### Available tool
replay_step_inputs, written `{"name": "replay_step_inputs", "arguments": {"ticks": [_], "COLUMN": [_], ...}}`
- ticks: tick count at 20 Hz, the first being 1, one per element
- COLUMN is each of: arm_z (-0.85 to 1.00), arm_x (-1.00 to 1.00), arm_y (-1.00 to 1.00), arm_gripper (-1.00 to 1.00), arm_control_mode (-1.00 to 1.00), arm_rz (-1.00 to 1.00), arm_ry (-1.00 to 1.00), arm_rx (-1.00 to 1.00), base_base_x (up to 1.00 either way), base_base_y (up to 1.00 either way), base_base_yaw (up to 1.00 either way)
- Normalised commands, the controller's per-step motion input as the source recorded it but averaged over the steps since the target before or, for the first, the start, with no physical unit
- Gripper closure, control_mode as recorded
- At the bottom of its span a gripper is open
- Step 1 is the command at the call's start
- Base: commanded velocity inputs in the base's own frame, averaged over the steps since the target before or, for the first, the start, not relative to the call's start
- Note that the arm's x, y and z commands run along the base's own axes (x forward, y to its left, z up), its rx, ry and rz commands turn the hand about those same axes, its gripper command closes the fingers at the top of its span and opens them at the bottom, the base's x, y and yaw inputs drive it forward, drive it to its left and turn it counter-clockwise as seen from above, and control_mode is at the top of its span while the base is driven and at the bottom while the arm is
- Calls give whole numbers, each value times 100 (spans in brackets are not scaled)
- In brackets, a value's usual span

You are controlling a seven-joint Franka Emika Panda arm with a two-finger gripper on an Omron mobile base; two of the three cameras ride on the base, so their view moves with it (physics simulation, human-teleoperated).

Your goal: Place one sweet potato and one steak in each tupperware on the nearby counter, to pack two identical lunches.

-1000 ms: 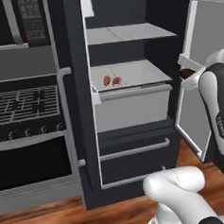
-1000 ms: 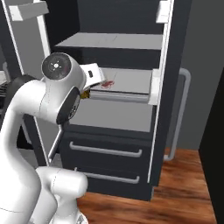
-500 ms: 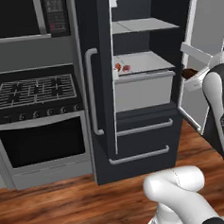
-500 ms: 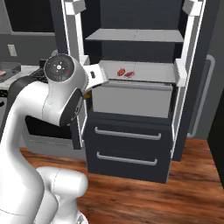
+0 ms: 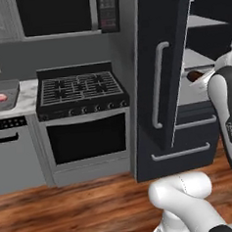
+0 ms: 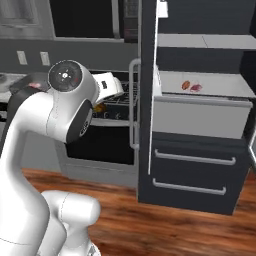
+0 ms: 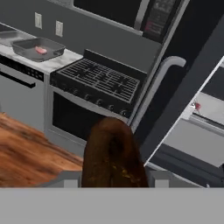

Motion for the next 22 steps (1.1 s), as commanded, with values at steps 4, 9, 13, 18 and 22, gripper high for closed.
{"name": "replay_step_inputs", "arguments": {"ticks": [4, 9, 13, 18, 22], "arm_z": [0, 0, 0, 0, 0], "arm_x": [0, 0, 0, 0, 0], "arm_y": [0, 0, 0, 0, 0], "arm_gripper": [100, 100, 100, 100, 100], "arm_control_mode": [100, 100, 100, 100, 100], "arm_rz": [0, 0, 0, 0, 0], "arm_ry": [0, 0, 0, 0, 0], "arm_rx": [0, 0, 0, 0, 0], "base_base_x": [-4, 0, 2, 33, 64], "base_base_y": [100, 100, 100, 100, 100], "base_base_yaw": [0, -1, -3, -7, -14]}}
